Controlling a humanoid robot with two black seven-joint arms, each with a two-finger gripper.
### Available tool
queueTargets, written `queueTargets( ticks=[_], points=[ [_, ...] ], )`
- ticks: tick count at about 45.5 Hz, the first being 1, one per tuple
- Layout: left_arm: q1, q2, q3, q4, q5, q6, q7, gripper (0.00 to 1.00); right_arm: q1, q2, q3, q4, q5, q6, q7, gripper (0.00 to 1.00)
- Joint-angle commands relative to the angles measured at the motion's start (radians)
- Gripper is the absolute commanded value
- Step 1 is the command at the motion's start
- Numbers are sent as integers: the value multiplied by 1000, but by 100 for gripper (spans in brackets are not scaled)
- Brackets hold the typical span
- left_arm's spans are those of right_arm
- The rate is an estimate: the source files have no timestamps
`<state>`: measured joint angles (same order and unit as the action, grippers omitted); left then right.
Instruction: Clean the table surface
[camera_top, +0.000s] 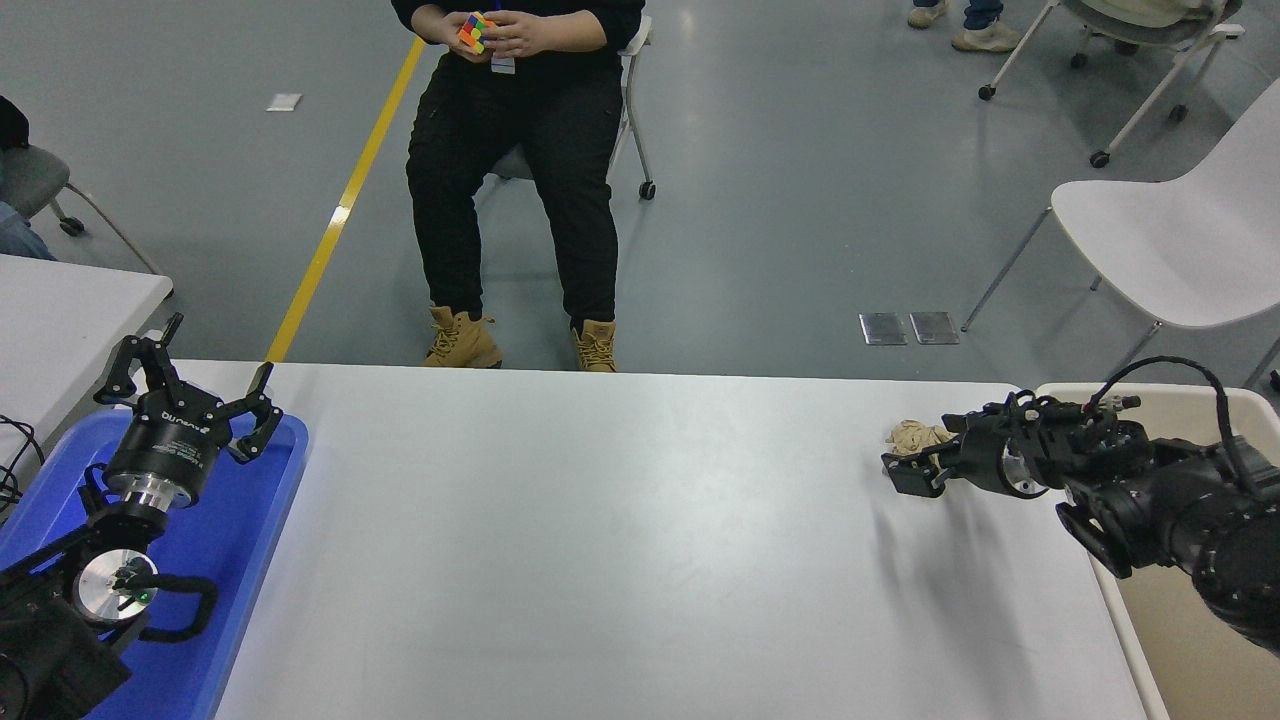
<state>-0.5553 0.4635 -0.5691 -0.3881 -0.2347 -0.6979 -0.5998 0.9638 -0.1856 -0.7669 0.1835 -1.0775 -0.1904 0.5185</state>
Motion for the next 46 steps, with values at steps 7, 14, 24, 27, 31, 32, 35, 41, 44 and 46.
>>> queueTargets(
  ticks=[7, 14, 24, 27, 31, 32, 35, 41, 44, 46],
  points=[
    [0, 0, 0, 0, 0, 0, 0, 100, -14, 37, 8, -65, 90, -7, -3, 98],
    [0, 0, 0, 0, 0, 0, 0, 100, -27, 41, 6, -65, 103, -7, -3, 98],
    [0, 0, 0, 0, 0, 0, 0, 100, -53, 54, 6, -65, 103, -1, -3, 98],
    [0, 0, 0, 0, 0, 0, 0, 100, -54, 55, 4, -64, 103, -1, -3, 98],
    [0, 0, 0, 0, 0, 0, 0, 100, -56, 58, 6, -65, 103, -1, -3, 98],
    [0, 0, 0, 0, 0, 0, 0, 100, -56, 58, 6, -65, 103, -1, -3, 98],
    [0, 0, 0, 0, 0, 0, 0, 100, -59, 60, 4, -64, 102, -1, -3, 98],
    [0, 0, 0, 0, 0, 0, 0, 100, -59, 60, 4, -64, 102, -1, -3, 98],
    [0, 0, 0, 0, 0, 0, 0, 100, -60, 61, 1, -64, 100, -1, -3, 98],
    [0, 0, 0, 0, 0, 0, 0, 100, -62, 61, 1, -64, 100, -1, -3, 98]
  ],
)
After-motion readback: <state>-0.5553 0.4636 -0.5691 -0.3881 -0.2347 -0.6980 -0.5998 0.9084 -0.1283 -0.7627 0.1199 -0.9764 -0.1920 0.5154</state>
